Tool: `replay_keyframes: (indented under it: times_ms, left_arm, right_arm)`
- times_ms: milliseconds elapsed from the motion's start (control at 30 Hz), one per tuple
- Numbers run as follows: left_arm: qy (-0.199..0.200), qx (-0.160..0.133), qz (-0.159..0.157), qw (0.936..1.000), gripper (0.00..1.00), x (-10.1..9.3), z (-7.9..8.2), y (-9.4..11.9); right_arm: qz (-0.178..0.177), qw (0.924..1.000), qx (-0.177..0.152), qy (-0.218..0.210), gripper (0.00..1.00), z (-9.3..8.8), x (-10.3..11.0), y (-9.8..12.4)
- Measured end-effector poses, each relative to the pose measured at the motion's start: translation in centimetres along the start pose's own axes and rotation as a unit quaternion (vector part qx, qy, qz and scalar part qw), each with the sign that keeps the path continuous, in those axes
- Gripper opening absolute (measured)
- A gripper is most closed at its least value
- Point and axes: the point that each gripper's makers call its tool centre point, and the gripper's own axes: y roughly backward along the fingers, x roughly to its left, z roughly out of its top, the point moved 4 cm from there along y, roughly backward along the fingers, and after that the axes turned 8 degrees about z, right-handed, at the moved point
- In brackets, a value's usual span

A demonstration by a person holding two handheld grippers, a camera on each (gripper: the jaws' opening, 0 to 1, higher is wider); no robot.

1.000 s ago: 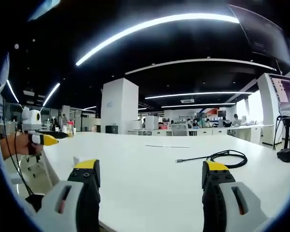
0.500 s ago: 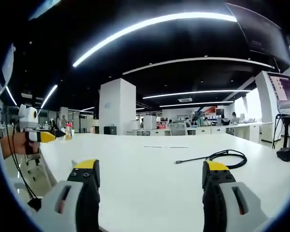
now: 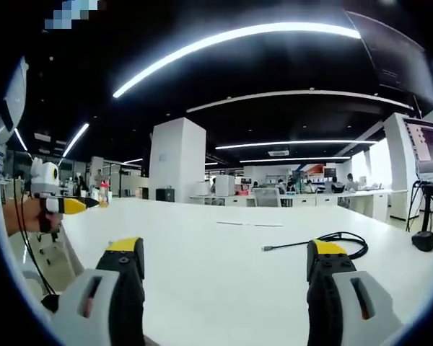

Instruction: Plug the desk Type‑C cable into the charger adapter.

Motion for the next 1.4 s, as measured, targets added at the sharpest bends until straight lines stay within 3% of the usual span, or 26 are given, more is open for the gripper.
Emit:
replay_keyframes:
  times_ms: [367,567,700,800,867,967,1133,1267,1400]
  left_arm:
    - [-0.023,0.0,-0.001,0.9997,1.0,-0.2,-0.1,0.0]
    - [-0.011,-0.007,-0.001,0.9999,1.0,0.0,0.1,-0.2]
    - [-0.011,-0.007,0.002,0.9999,1.0,0.4,0.1,-0.1]
    - [-0.012,-0.006,0.004,0.9999,1.0,0.7,0.0,-0.1]
    - [-0.007,-0.001,0.006,1.0,1.0,1.0,-0.3,0.0]
    - [0.009,-0.005,0.009,0.9999,1.0,1.5,-0.4,0.2]
    - [0.008,-0.004,0.02,0.9998,1.0,1.9,-0.4,0.4]
    - [0.004,-0.005,0.021,0.9997,1.0,2.1,-0.3,0.4]
    - [0.001,0.0,0.019,0.9998,1.0,2.1,-0.3,0.4]
  right_arm:
    - [0.011,0.9999,0.0,-0.004,1.0,0.4,0.2,-0.1]
    - [0.027,0.9994,0.001,-0.021,1.0,0.4,-0.6,-0.4]
    - [0.019,0.9976,0.062,0.024,1.0,-0.6,-2.8,-0.6]
    - [0.029,0.9972,0.066,0.021,0.99,-0.7,-4.8,-1.1]
    - [0.035,0.9954,0.089,0.006,0.96,-1.2,-5.9,-1.3]
    - [0.034,0.9901,0.128,0.047,0.93,-1.9,-8.1,-1.9]
    - [0.058,0.9781,0.182,0.083,0.68,-3.0,-10.2,-2.8]
    - [0.071,0.9664,0.225,0.101,0.66,-4.2,-12.0,-3.8]
    - [0.082,0.96,0.246,0.107,0.53,-4.6,-13.6,-4.7]
